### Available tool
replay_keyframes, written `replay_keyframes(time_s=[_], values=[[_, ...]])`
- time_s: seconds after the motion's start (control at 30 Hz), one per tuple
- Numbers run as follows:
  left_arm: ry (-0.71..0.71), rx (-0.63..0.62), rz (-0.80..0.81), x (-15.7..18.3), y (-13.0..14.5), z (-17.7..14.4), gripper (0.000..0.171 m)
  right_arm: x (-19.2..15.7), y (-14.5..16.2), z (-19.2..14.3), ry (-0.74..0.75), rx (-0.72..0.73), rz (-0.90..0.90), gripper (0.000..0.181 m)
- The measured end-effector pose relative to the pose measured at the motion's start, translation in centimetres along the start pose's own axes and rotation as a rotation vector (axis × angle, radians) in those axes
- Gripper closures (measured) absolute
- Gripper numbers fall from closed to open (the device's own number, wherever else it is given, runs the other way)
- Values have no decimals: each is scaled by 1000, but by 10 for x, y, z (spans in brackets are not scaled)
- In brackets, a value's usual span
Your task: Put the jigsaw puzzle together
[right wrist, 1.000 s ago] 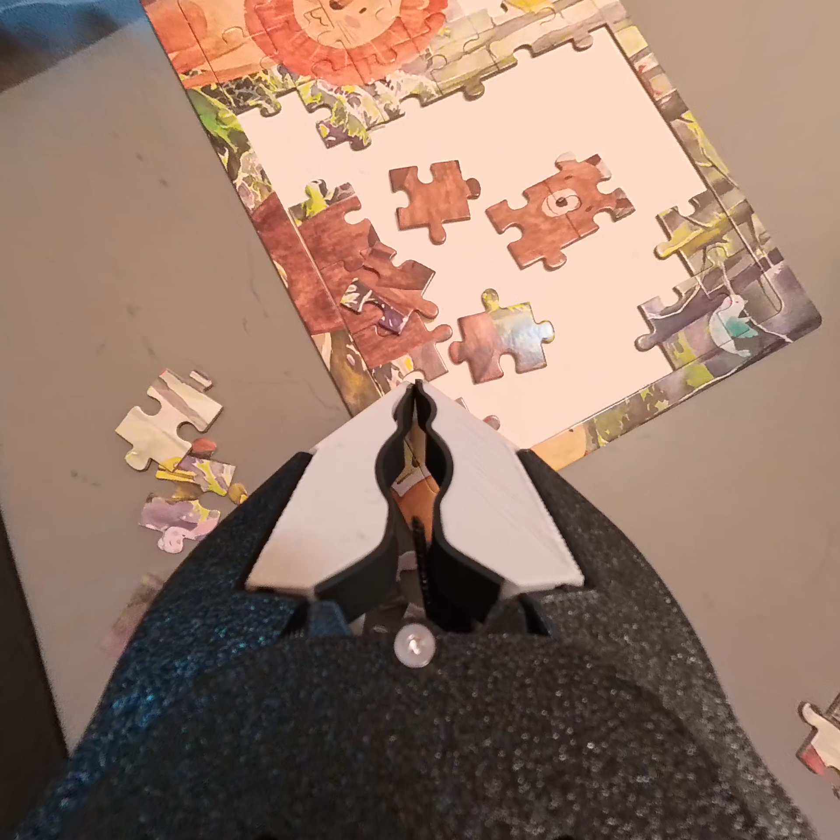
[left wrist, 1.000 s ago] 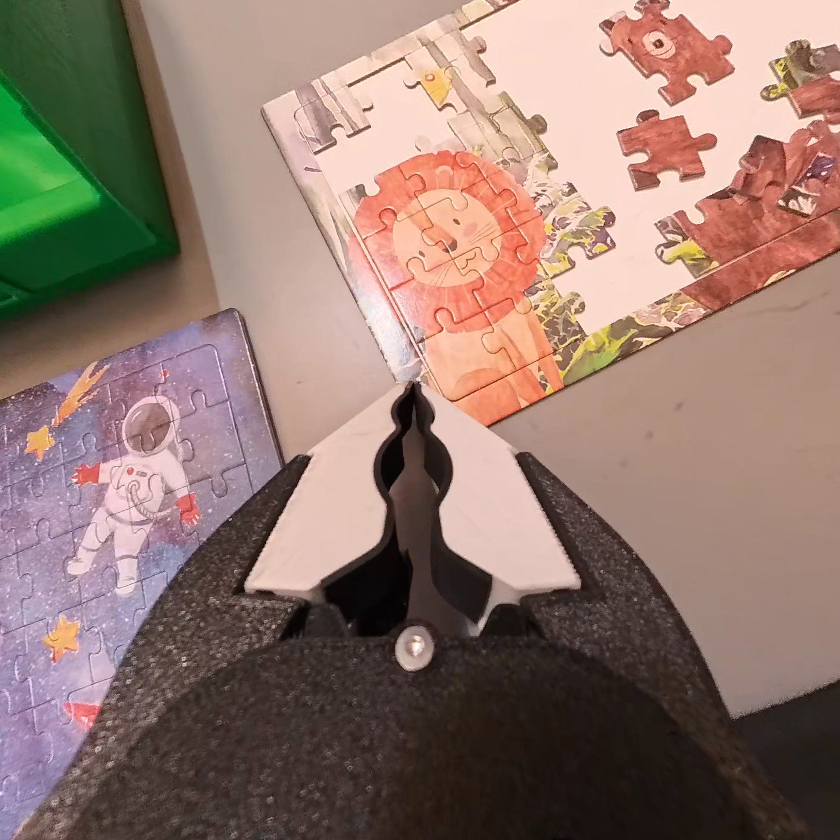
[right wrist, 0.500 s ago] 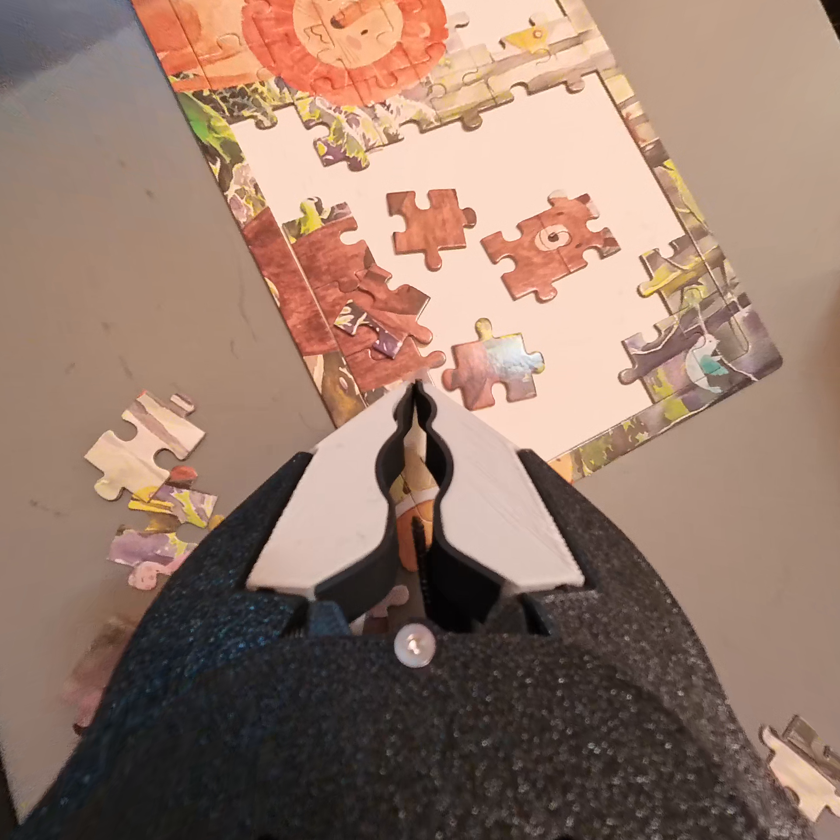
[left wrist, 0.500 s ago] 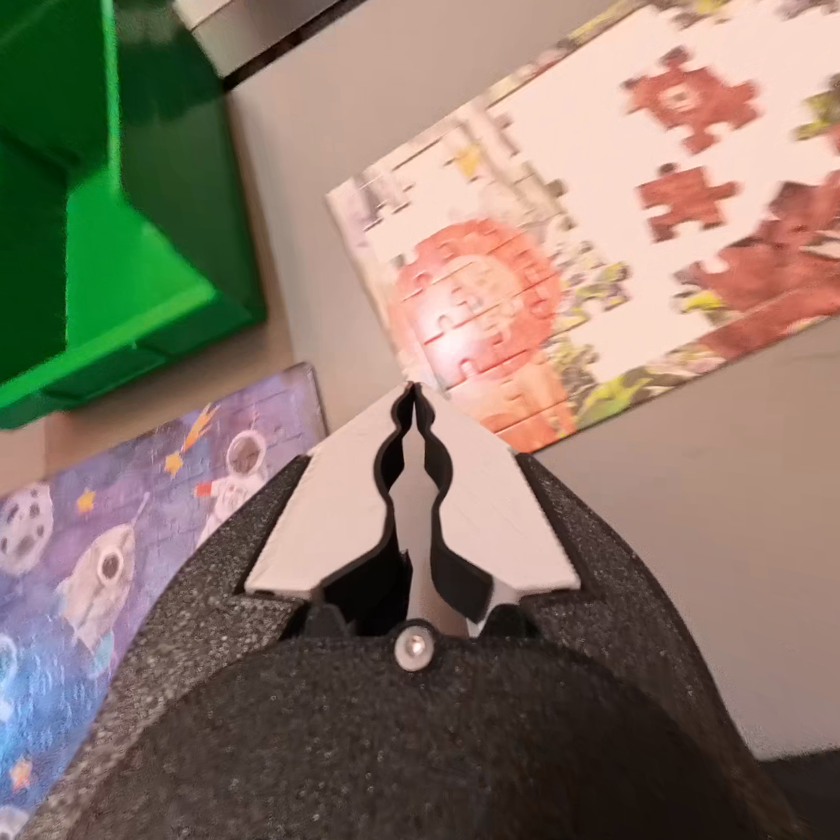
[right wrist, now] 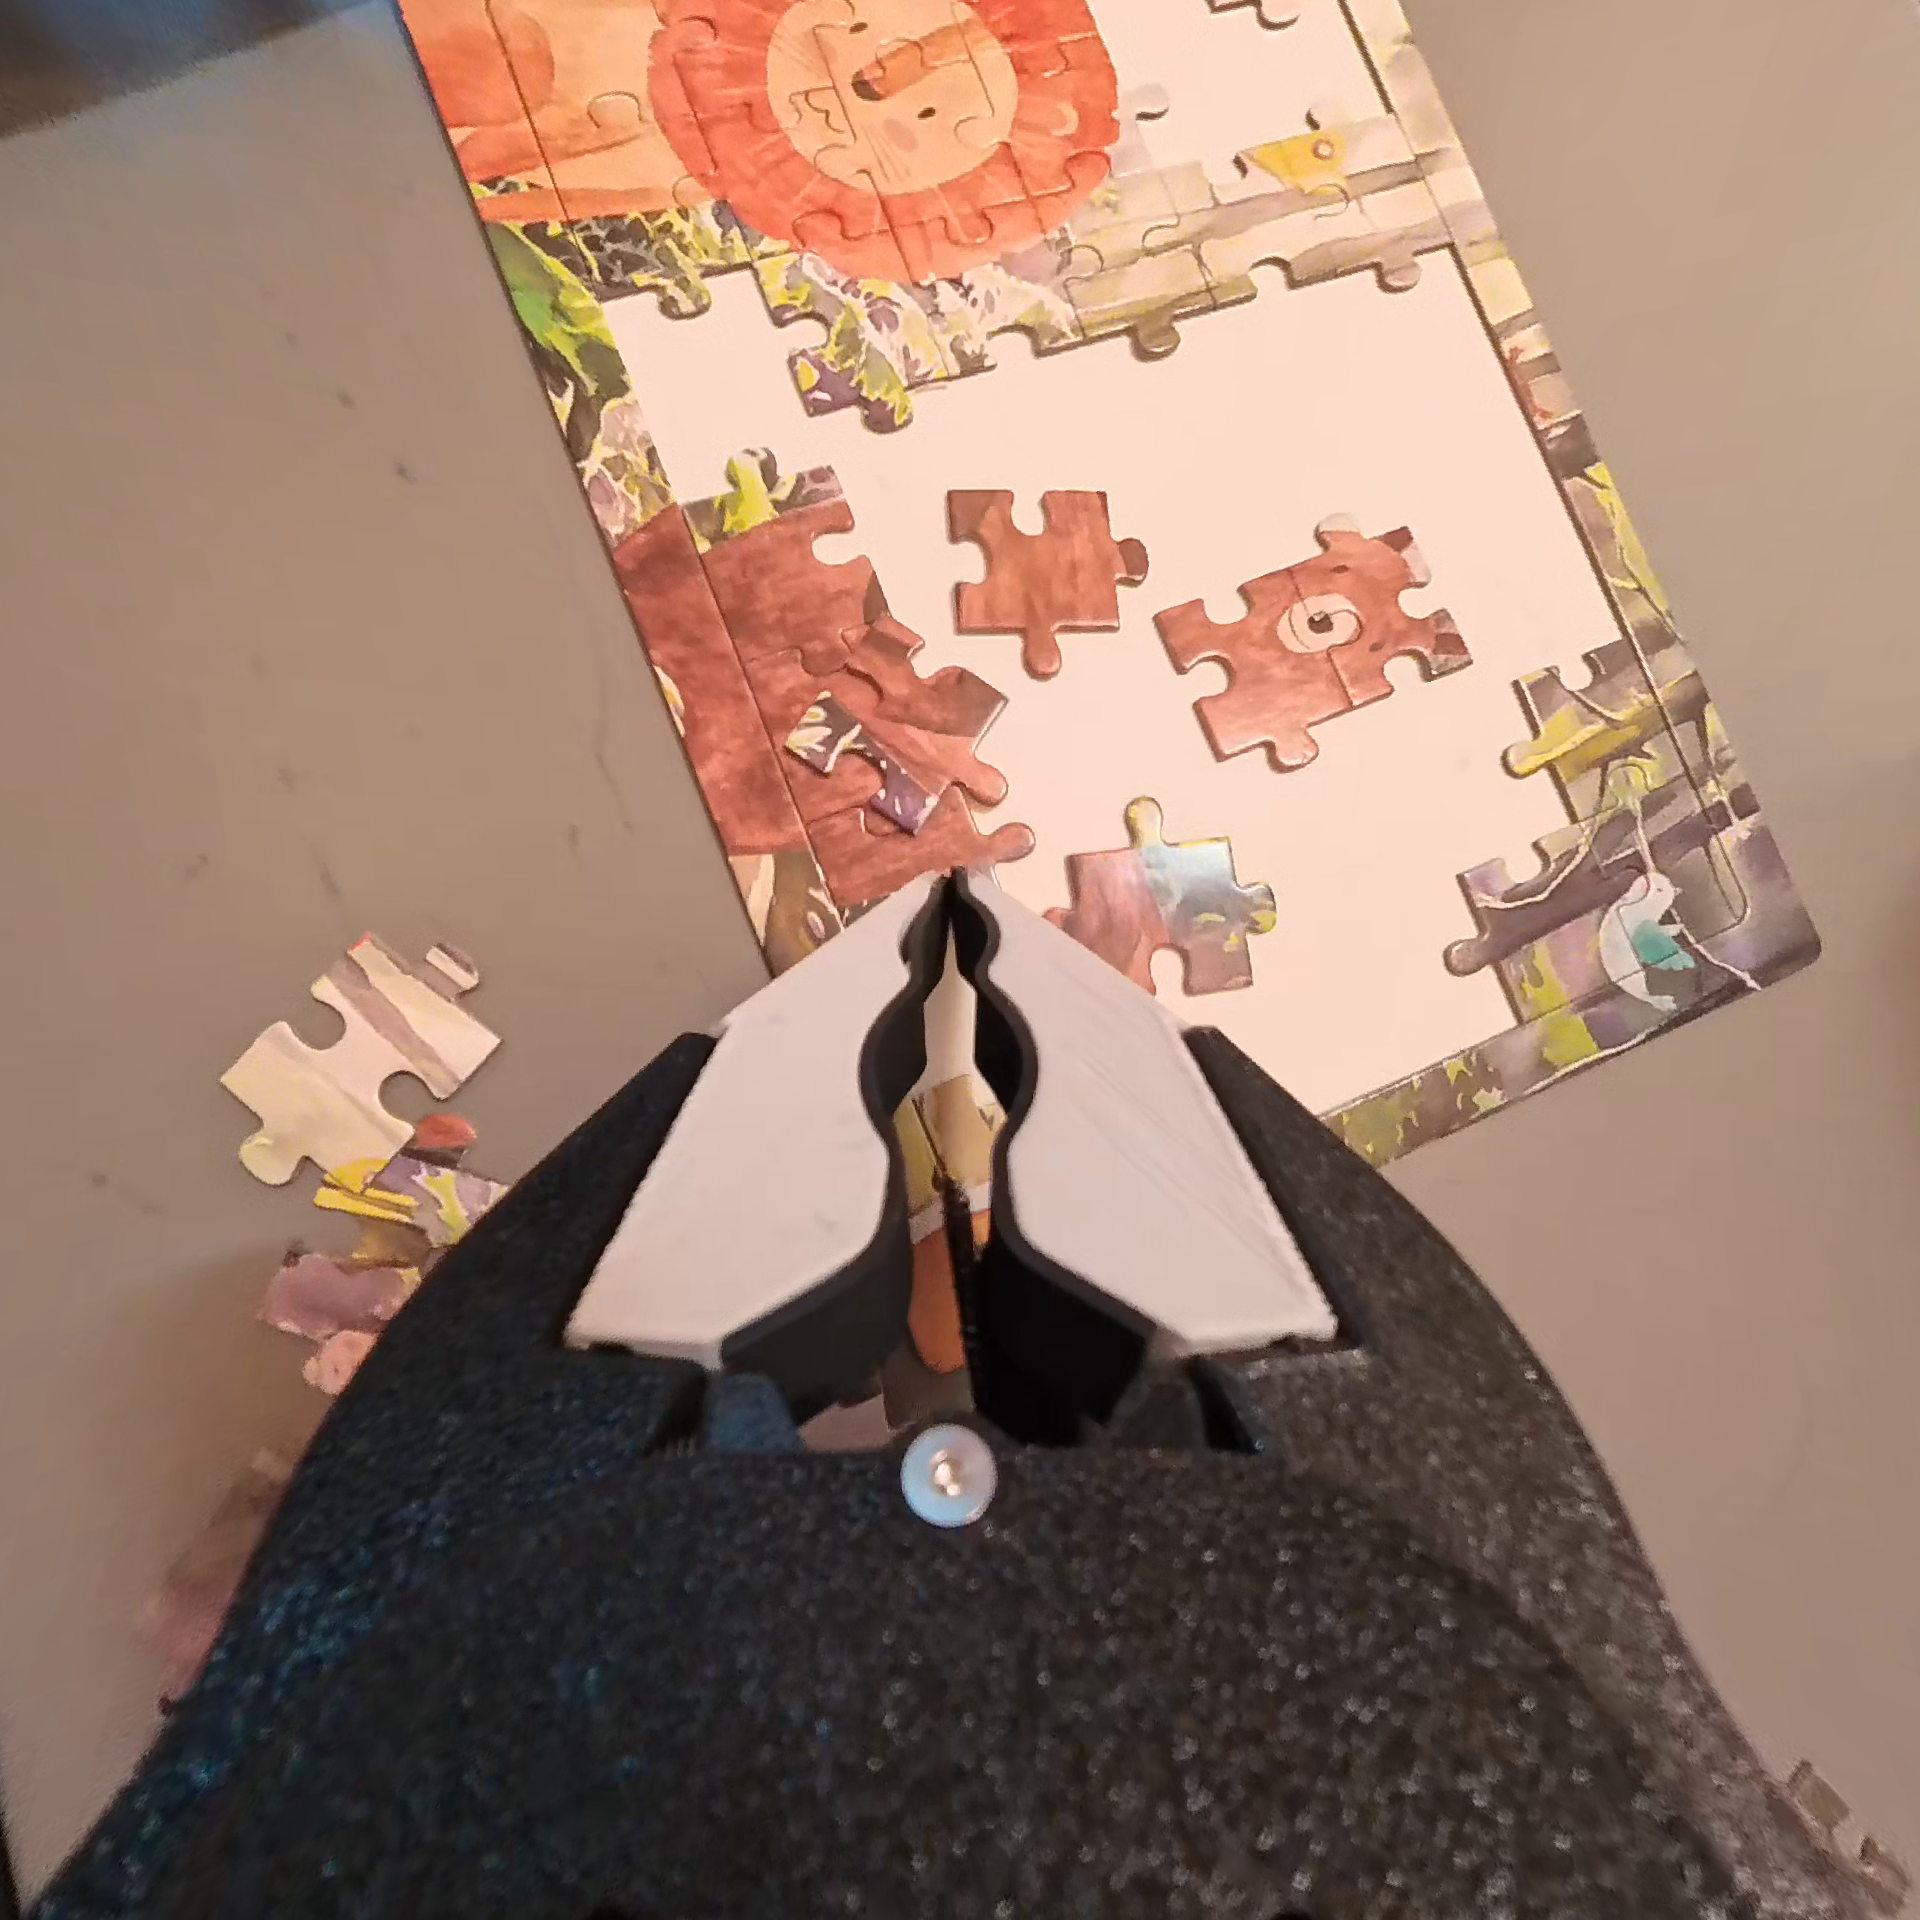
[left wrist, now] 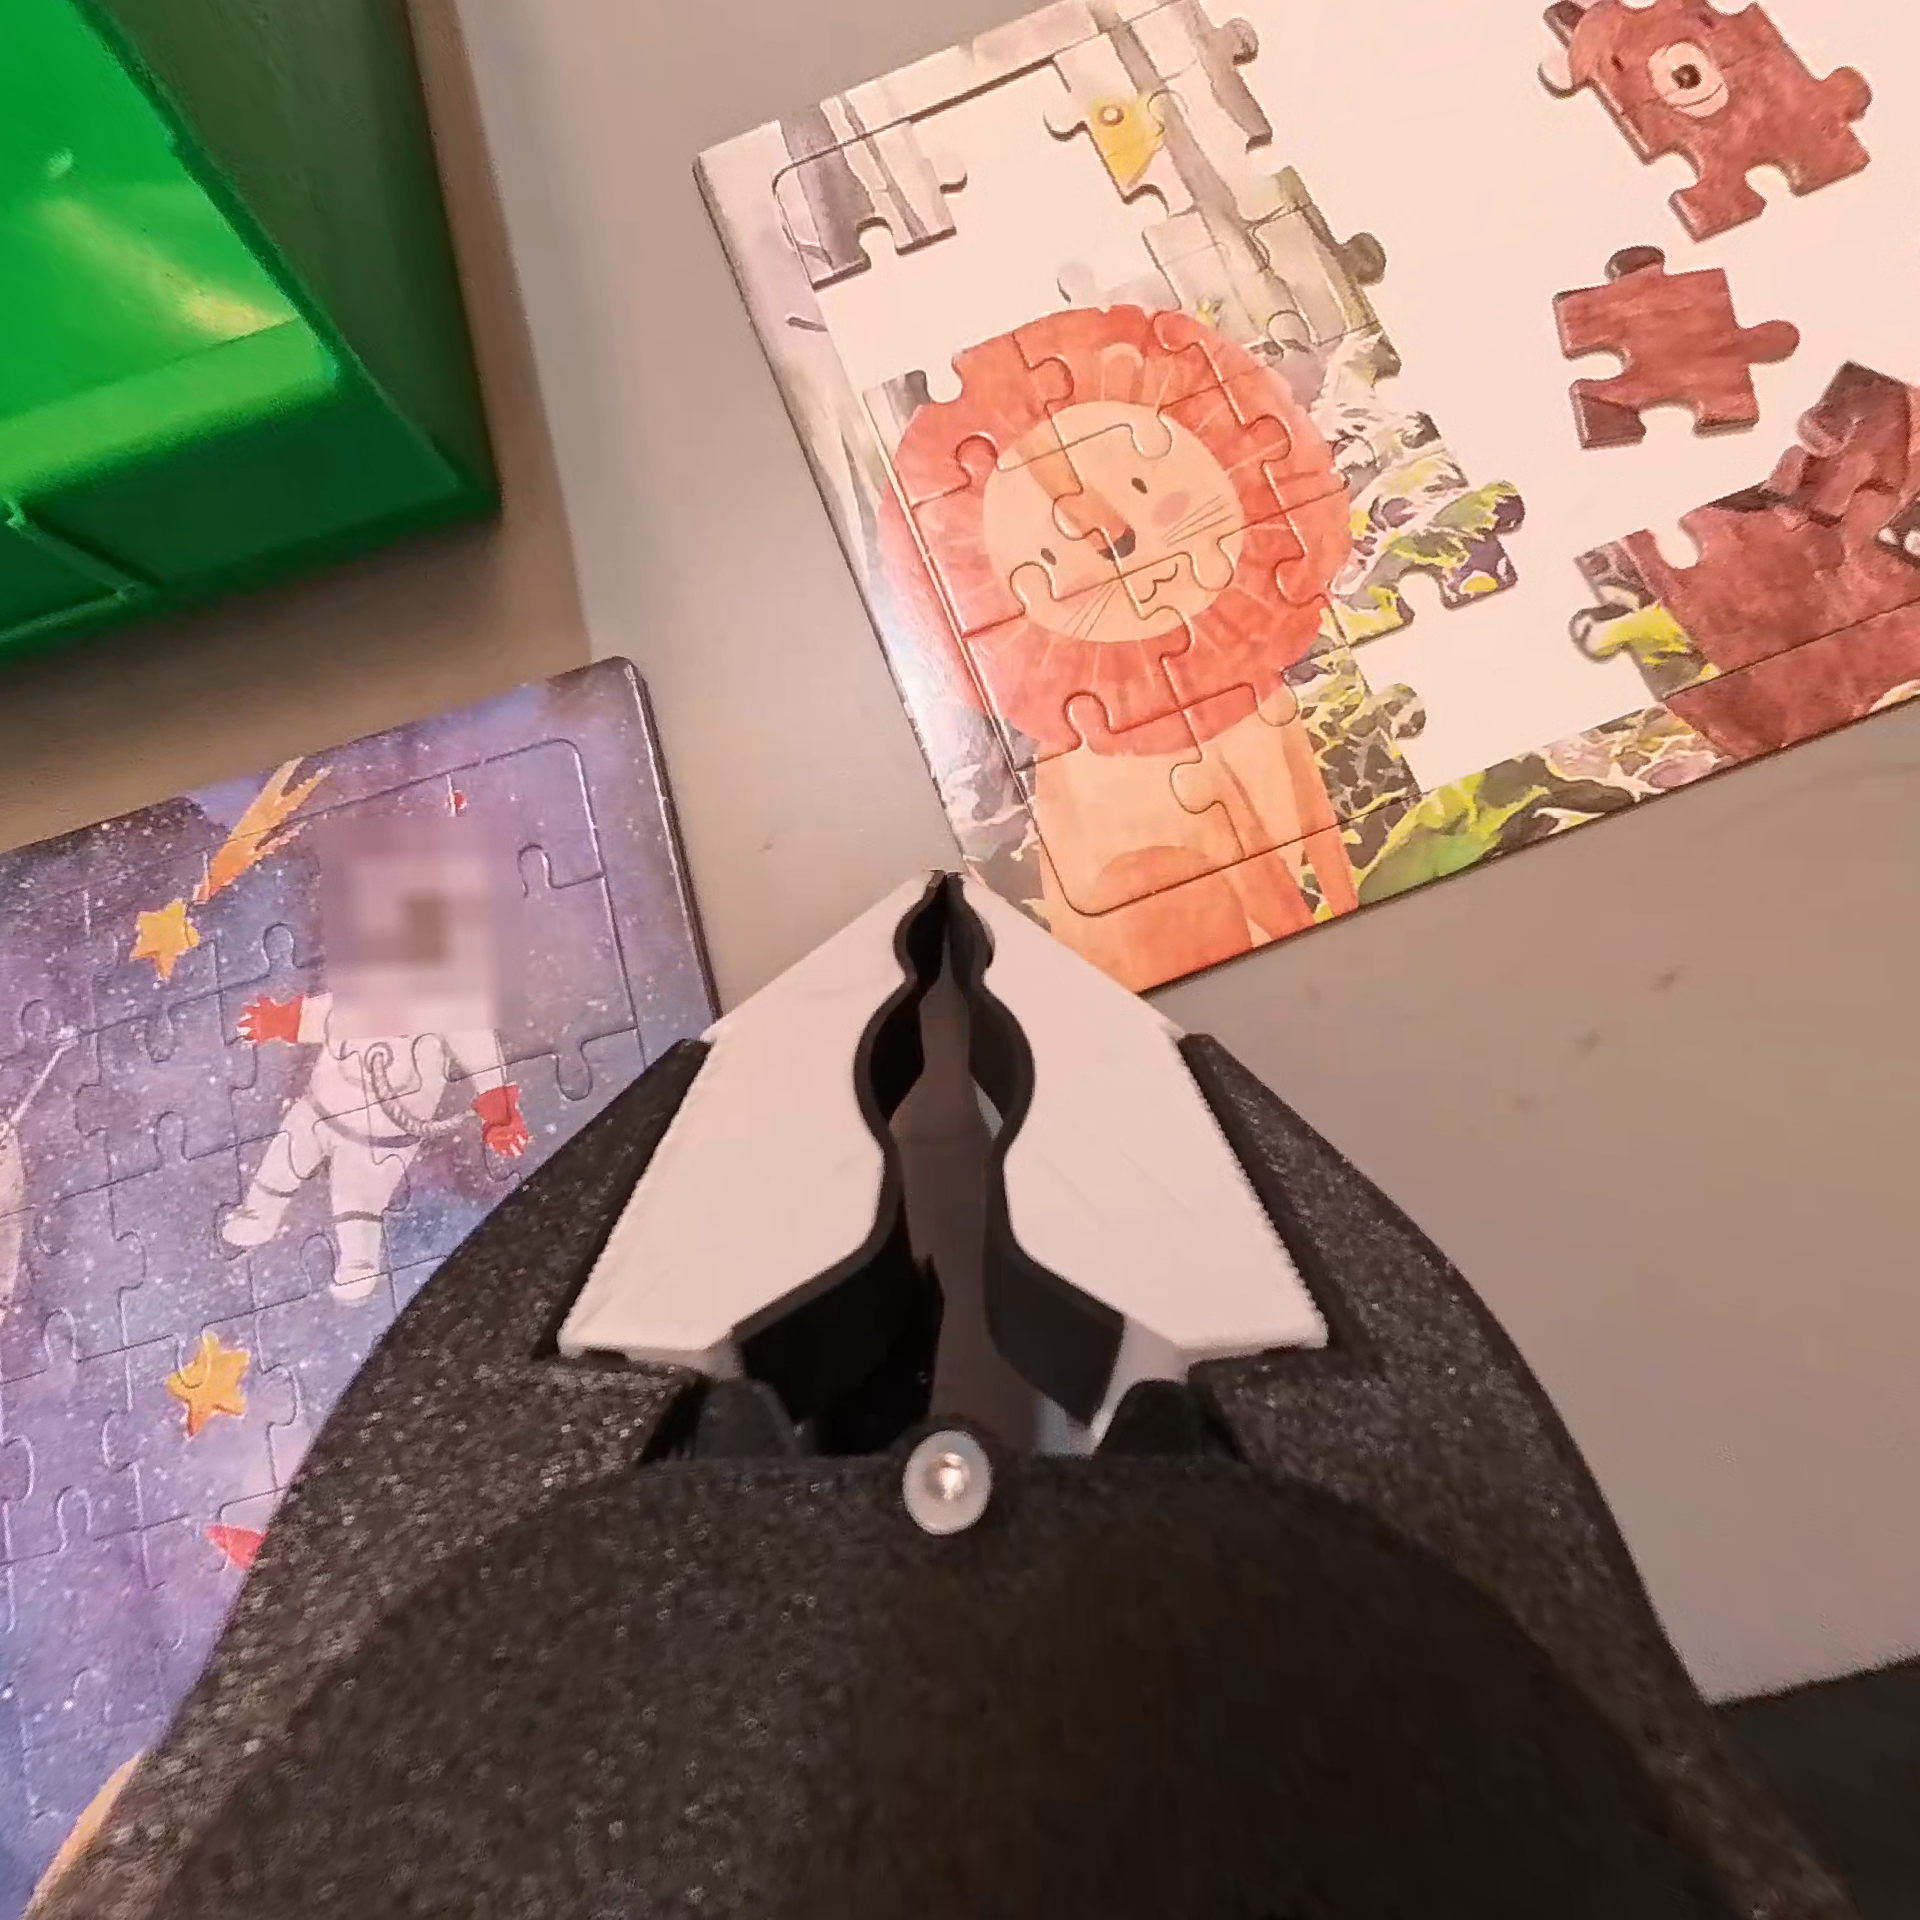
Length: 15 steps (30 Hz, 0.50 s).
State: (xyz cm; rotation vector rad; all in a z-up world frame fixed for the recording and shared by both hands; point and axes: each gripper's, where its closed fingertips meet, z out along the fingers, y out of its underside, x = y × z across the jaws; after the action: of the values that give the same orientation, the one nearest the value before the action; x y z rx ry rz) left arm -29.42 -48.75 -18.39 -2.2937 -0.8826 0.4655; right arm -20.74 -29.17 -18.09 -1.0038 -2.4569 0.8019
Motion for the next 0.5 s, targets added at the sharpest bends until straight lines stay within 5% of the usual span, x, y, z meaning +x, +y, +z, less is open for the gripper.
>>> replay_keyframes(time_s=[0.5], values=[[-11,-5,17,1,0,0,171,-3,-5,4,6,-3,-36,181]])
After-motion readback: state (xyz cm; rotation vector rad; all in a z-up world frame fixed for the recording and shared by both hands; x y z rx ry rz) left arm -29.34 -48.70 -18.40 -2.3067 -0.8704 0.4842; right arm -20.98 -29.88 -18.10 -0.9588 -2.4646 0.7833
